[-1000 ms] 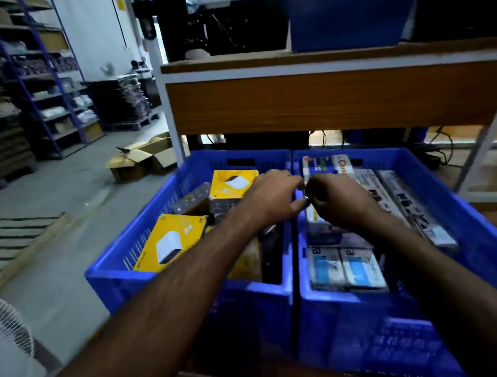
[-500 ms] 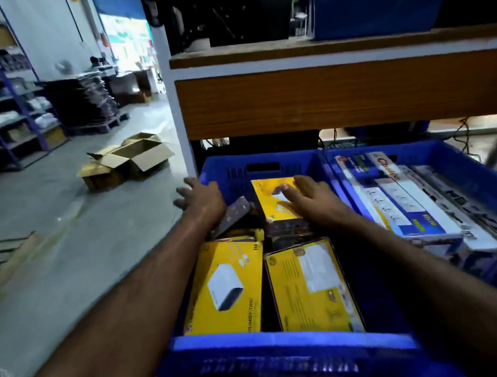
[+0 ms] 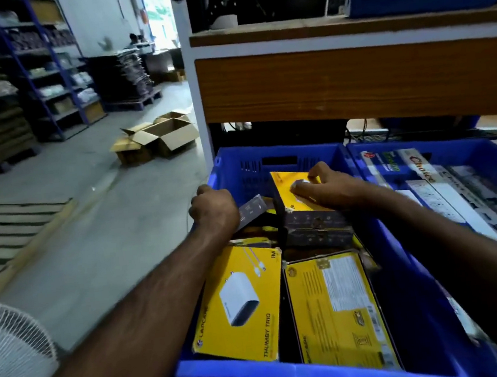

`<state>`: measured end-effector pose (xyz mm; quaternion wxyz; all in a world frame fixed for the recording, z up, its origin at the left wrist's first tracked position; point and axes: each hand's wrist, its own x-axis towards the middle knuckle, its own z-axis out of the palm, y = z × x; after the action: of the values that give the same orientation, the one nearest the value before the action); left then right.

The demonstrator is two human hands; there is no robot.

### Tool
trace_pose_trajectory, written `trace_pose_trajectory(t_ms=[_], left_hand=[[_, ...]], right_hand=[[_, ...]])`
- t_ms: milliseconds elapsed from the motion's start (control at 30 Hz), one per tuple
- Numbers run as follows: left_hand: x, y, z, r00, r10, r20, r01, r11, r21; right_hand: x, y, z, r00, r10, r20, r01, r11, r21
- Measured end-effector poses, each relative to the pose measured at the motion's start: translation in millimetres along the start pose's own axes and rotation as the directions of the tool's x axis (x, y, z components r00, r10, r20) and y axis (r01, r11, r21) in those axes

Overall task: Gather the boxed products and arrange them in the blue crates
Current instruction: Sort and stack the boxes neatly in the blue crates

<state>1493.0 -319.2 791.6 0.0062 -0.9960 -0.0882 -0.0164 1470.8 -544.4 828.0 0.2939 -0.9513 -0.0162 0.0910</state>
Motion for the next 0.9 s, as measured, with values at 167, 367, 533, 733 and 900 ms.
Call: trace_pose_trajectory(t_ms=[167, 367, 533, 733, 900], left_hand=[[-5.5, -0.7, -7.5, 0.997, -0.028, 0.071, 0.025, 0.999, 0.035], [6.4, 20.9, -27.9, 0.973, 0.186, -0.139, -0.189, 0.982, -0.003], [22.9, 40.1, -41.1, 0.891, 0.404, 0.209, -0.234, 0.801, -0.551], [36.1, 27.2, -38.9, 0.754, 0.579, 0.311, -0.293, 0.719, -0.63], [52.1, 20.7, -37.7, 0.857, 0.496, 0.136, -0.063, 0.364, -0.929]], right_hand=[[10.3, -15.7, 1.9, 0.994, 0.082, 0.067, -0.076, 0.994, -0.082], [12.6, -28.1, -8.3, 0.986, 0.124, 0.108, -0.097, 0.969, -0.227], [16.0, -12.7, -15.4, 0.994, 0.091, 0.059, -0.085, 0.991, -0.1], [14.8, -10.6, -13.4, 0.985, 0.137, 0.101, -0.145, 0.986, 0.082], [36.8, -14.6, -21.5, 0.999, 0.021, 0.043, -0.034, 0.944, 0.329]])
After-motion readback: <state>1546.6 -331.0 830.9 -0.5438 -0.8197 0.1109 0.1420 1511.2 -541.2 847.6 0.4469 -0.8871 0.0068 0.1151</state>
